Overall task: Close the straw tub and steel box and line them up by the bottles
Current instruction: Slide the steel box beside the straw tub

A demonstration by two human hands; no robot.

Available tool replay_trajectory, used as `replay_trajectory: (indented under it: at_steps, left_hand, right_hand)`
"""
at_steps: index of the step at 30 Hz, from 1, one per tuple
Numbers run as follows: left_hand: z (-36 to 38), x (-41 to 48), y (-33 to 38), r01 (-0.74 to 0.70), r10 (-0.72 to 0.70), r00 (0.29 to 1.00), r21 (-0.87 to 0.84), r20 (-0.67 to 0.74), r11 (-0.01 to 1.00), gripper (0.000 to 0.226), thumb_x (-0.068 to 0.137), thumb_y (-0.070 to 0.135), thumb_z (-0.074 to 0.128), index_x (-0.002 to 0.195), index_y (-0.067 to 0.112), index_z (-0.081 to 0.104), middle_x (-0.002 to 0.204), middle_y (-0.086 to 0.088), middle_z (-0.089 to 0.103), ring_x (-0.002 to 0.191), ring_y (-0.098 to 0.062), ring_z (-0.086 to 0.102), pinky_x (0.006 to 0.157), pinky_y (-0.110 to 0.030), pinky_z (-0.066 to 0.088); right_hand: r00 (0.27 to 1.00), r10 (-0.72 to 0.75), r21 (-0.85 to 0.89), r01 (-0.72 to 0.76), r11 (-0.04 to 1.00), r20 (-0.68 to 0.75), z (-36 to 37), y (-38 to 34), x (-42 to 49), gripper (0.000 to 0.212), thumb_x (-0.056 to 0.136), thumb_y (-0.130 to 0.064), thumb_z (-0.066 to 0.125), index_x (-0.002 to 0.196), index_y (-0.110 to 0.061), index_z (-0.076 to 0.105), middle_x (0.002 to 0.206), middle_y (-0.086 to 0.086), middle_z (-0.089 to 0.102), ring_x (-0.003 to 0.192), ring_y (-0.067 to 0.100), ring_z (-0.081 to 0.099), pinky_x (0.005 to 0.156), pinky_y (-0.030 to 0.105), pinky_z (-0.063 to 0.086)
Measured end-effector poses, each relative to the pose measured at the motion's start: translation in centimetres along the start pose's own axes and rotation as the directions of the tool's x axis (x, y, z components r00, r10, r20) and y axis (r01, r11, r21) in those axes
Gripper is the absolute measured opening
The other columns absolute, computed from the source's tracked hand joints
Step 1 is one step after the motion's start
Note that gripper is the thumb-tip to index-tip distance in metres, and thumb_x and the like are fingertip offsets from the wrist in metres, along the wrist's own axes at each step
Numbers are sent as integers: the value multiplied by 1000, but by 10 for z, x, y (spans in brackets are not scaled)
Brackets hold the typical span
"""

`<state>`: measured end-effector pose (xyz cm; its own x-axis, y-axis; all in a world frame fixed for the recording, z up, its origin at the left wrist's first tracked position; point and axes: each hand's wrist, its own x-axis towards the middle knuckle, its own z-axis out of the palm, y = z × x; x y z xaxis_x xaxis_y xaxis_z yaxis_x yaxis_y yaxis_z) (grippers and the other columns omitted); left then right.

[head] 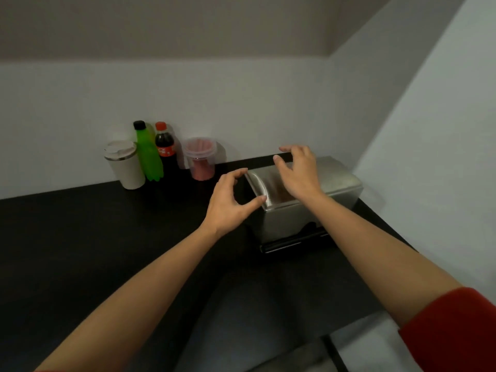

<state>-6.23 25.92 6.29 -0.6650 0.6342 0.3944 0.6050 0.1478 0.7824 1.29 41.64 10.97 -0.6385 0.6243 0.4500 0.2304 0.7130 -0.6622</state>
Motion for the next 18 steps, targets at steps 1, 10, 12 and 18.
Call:
replay_trajectory:
  at_steps: [1, 10, 12, 18]
  left_hand:
    - [8, -6, 2, 4, -4, 1000, -6, -7, 1000, 79, 69, 51, 73, 136, 27, 39, 136, 6, 43, 124, -10, 41, 102, -32, 39]
    - [67, -54, -1, 169, -181, 973, -89, -140, 982, 103, 63, 48, 80, 145, 28, 20, 148, 3, 27, 130, -11, 35, 101, -27, 35]
    - [75, -59, -2, 195, -207, 966, -87, -153, 977, 104, 64, 45, 81, 145, 28, 18, 149, 2, 26, 132, -14, 35, 101, -27, 34]
    - [92, -75, -4, 258, -268, 956, -90, -119, 962, 106, 64, 39, 83, 146, 27, 16, 151, 0, 26, 133, -16, 34, 103, -29, 35]
  right_hand:
    - [1000, -6, -4, 6, 1000, -13, -10, 8, -4, 36, 92, -32, 51, 123, -15, 55, 126, 6, 50, 123, 21, 42, 105, 35, 33]
    - [994, -10, -51, 4, 999, -109, -68, 86, -41, 42, 90, -34, 53, 126, -12, 49, 128, 7, 46, 116, 21, 46, 97, 33, 35]
    - [994, 12, -55, -18, 998, -111, -75, 101, -49, 47, 90, -35, 53, 129, -10, 45, 130, 8, 45, 117, 21, 45, 97, 33, 35]
    - [981, 183, 12, -182, 983, -62, -82, 135, -70, 64, 91, -36, 53, 142, -8, 27, 143, 12, 37, 133, 25, 35, 109, 38, 29]
